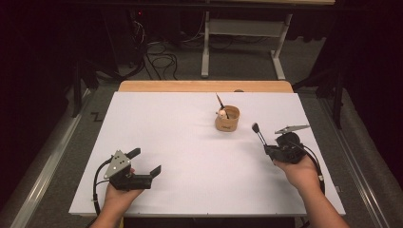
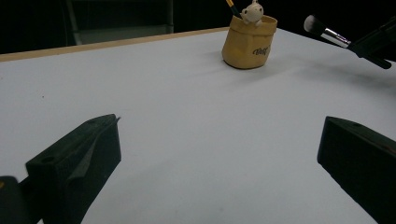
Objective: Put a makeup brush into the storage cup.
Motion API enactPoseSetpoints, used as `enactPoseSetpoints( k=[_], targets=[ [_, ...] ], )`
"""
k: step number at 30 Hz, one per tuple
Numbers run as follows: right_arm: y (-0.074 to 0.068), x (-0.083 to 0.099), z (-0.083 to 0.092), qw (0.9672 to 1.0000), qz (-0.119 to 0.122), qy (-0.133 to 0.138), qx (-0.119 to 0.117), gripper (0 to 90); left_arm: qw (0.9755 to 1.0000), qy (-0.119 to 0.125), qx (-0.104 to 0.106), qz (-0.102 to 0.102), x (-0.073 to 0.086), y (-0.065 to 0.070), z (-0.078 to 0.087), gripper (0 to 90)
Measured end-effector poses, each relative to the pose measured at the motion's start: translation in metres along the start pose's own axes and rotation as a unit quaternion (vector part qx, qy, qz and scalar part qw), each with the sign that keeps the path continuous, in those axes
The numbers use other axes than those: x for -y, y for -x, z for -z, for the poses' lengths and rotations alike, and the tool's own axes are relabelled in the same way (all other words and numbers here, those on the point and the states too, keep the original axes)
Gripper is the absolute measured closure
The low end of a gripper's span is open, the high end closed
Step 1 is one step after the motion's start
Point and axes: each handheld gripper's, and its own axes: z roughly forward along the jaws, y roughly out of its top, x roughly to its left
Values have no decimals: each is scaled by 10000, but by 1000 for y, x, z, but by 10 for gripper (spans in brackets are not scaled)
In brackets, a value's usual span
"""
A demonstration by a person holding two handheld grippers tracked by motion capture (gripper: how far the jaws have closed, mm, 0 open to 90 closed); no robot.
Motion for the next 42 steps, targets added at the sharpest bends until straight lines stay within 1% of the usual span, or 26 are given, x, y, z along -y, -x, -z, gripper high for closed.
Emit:
enactPoseSetpoints(
  k=[2,3,4,6,7,10,11,12,14,16,17,19,20,23,26,28,32,36,37,38,40,41,42],
  targets=[
    [-3,4,1,9999,21,139,-22,805,10000,3,-7,3,0,0,0,6],
    [-4,6,2,9996,-43,256,-86,805,10000,3,-7,4,0,0,0,6],
    [-5,8,2,9992,-57,358,-137,805,10000,0,-10,5,0,0,0,6],
    [-9,12,2,9988,4,477,-121,805,10000,-2,-16,9,0,0,0,5],
    [-9,13,3,9983,-4,556,-164,805,10000,-3,-18,8,0,0,0,6],
    [-11,19,1,9975,46,702,-62,804,10000,0,-28,20,0,0,0,6],
    [-10,22,0,9968,52,794,-7,804,10000,-15,-27,13,0,-1,0,6],
    [-10,24,0,9964,11,849,-33,805,10000,-8,-30,31,1,-1,0,5],
    [-11,29,-1,9950,0,1003,6,805,10000,-30,-32,21,1,-1,0,6],
    [-11,33,0,9933,17,1159,38,805,10000,-4,-36,66,1,-2,0,6],
    [-11,36,0,9922,-55,1242,-1,805,10000,-4,-39,68,1,-2,0,5],
    [-10,40,-1,9903,-70,1381,-118,804,10000,-9,-42,70,1,-2,0,6],
    [-9,43,-1,9895,-93,1442,-102,804,10000,-13,-46,67,1,-2,0,6],
    [-8,50,-1,9854,-227,1680,-127,804,10000,-10,-45,67,1,-1,0,6],
    [-8,55,0,9816,-257,1888,-163,804,10000,-9,-54,66,1,-1,0,6],
    [-8,56,0,9807,-261,1931,-170,804,10000,-1,-63,59,0,-1,0,5],
    [-8,61,0,9778,-313,2066,-151,804,10000,4,-46,61,0,-2,0,5],
    [-9,65,-3,9755,-293,2169,-209,804,10000,0,-17,64,0,-2,0,6],
    [-10,66,-4,9748,-219,2212,-205,804,10000,-3,-12,63,0,-1,0,6],
    [-10,67,-4,9743,-207,2238,-180,804,10000,-5,-3,65,0,-1,0,6],
    [-10,69,-4,9723,-250,2315,-223,804,10000,-5,8,68,0,-1,0,6],
    [-10,69,-4,9720,-281,2322,-213,804,10000,-9,14,69,0,-1,-1,6],
    [-10,70,-4,9710,-258,2367,-213,804,10000,-10,20,72,0,-1,-1,6]
  ],
)
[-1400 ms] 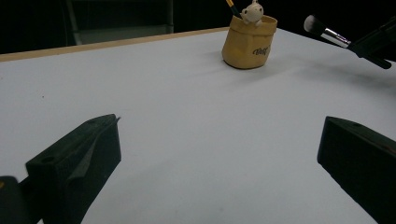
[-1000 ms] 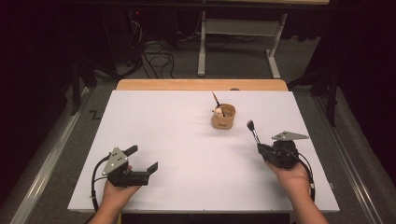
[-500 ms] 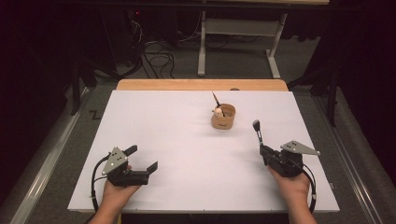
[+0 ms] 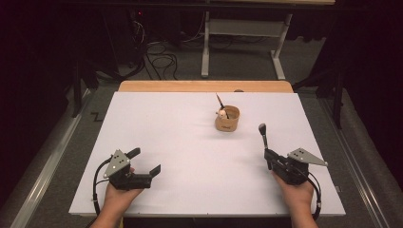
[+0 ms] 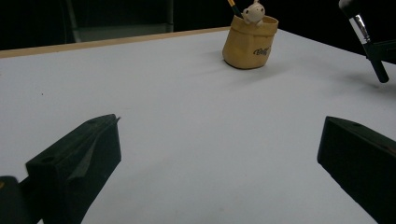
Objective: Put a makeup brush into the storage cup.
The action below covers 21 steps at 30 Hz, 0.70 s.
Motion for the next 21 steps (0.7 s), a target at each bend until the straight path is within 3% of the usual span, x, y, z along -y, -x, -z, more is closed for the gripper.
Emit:
enactPoseSetpoints(
  k=[12,19,21],
  targets=[
    [-10,-1,2,9994,185,237,-159,804,9998,2,175,22,1,2,-1,33],
    [-18,0,-2,9986,278,308,-314,804,9999,-27,148,20,2,6,-4,28],
    [-21,-1,-3,9983,309,330,-372,804,9997,-29,238,-5,2,7,-5,28]
  ],
)
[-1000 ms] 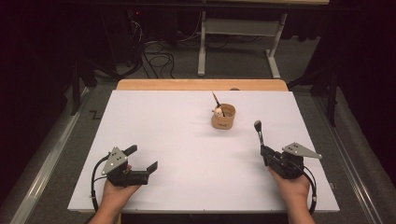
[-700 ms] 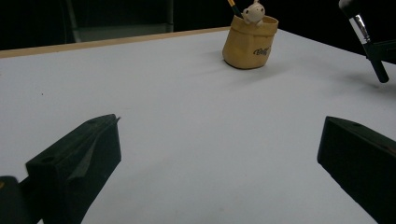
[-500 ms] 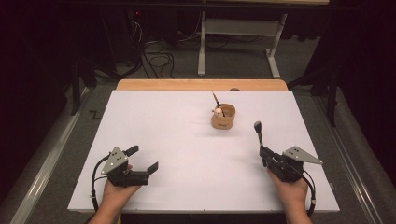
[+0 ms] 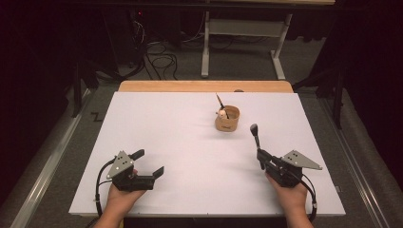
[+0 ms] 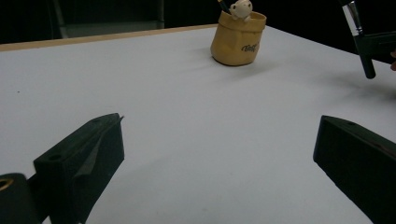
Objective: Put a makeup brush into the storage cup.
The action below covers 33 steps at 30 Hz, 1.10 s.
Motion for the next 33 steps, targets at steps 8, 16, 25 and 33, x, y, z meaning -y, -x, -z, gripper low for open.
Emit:
enactPoseSetpoints(
  k=[8,16,25,33],
  targets=[
    [-17,-6,-6,9993,167,192,-282,804,9999,75,83,-48,-3,4,-3,38],
    [-26,-24,-13,9976,354,303,-503,804,9999,51,109,-70,-18,11,-8,52],
    [-36,-28,-24,9958,467,401,-684,804,9994,85,253,-205,-38,28,-22,64],
    [-47,-32,-32,9949,620,421,-669,804,9991,162,342,-197,-42,37,-40,69]
  ],
)
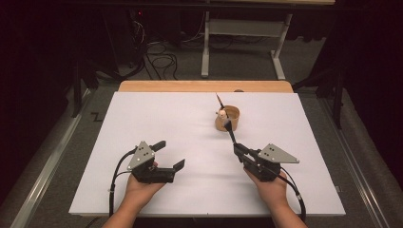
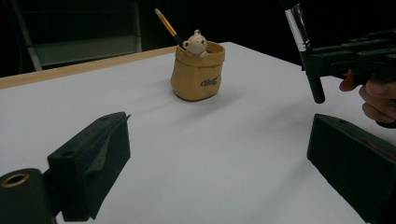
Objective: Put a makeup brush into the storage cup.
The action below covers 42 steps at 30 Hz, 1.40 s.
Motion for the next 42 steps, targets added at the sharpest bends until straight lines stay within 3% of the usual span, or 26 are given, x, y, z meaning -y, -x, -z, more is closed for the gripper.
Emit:
enactPoseSetpoints(
  k=[5,11,15,21,28,37,42],
  targets=[
    [-4,-3,-5,9999,-66,98,-30,804,10000,28,68,34,-2,2,-15,73],
    [-19,7,-12,9996,84,38,-251,804,9999,-23,139,-20,0,10,-24,75],
    [-32,10,-16,9989,138,24,-448,804,9997,10,234,-5,2,15,-25,76],
    [-41,14,-23,9983,151,-3,-556,804,9994,50,350,-31,8,18,-25,91],
    [-56,19,-34,9968,308,-131,-725,804,9990,-90,426,30,18,23,-31,114],
    [-71,23,-38,9952,529,-97,-819,804,9996,76,263,81,14,29,-28,165],
    [-73,22,-39,9951,539,-56,-830,804,9991,56,366,196,14,28,-29,194]
  ],
)
